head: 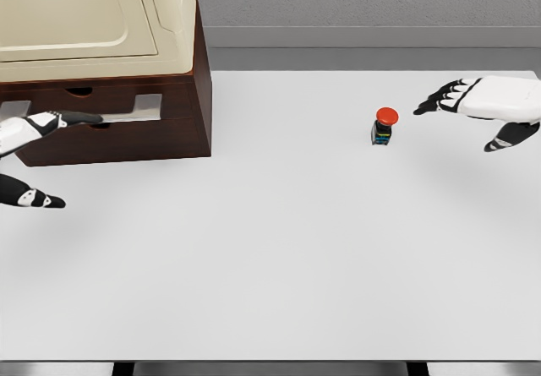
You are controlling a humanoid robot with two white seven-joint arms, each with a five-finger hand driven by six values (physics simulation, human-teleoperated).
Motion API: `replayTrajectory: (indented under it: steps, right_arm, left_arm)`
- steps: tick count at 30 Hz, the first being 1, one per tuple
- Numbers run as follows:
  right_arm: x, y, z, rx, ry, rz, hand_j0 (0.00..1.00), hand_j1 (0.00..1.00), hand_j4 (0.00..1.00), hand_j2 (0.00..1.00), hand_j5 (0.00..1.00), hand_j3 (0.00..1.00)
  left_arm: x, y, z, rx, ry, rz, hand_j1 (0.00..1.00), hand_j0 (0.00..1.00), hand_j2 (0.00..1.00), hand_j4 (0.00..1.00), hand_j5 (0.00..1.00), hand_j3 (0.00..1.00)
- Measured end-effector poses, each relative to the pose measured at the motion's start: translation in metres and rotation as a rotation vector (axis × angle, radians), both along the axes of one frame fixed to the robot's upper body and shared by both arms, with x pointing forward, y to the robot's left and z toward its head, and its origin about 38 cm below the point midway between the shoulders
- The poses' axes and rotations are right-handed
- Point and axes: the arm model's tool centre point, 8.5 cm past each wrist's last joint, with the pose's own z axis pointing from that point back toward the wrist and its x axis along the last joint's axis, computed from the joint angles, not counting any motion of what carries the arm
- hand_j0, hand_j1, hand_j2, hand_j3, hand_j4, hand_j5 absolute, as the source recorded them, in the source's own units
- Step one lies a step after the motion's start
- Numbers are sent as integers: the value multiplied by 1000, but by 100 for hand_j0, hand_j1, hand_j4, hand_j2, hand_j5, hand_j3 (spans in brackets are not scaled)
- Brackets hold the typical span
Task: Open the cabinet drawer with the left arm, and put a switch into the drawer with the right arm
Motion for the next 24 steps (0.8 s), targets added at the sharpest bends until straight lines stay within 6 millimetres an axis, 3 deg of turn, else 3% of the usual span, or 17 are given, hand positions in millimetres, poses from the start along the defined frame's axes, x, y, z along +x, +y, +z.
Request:
replayTrajectory:
  steps: [8, 13, 16, 21, 24]
  right_arm:
    - [16, -4, -1, 28, -9, -39, 100, 100, 100, 100, 100, 100]
    - [52, 24, 40, 61, -103, -16, 100, 100, 100, 100, 100, 100]
    - [68, 44, 21, 22, -52, 4, 100, 100, 100, 100, 100, 100]
    - [76, 69, -18, -2, 28, 32, 100, 100, 100, 100, 100, 100]
    - [81, 88, -23, 4, 37, 60, 100, 100, 100, 100, 100, 100]
  left_arm:
    - [9, -22, -3, -26, 3, -78, 100, 100, 100, 100, 100, 100]
    - [13, -18, -6, -27, 7, -61, 100, 100, 100, 100, 100, 100]
    - [15, -12, -7, -22, 9, -41, 100, 100, 100, 100, 100, 100]
    - [18, -4, -5, -16, 3, -17, 100, 100, 100, 100, 100, 100]
    - [20, -4, -3, -16, -7, -17, 100, 100, 100, 100, 100, 100]
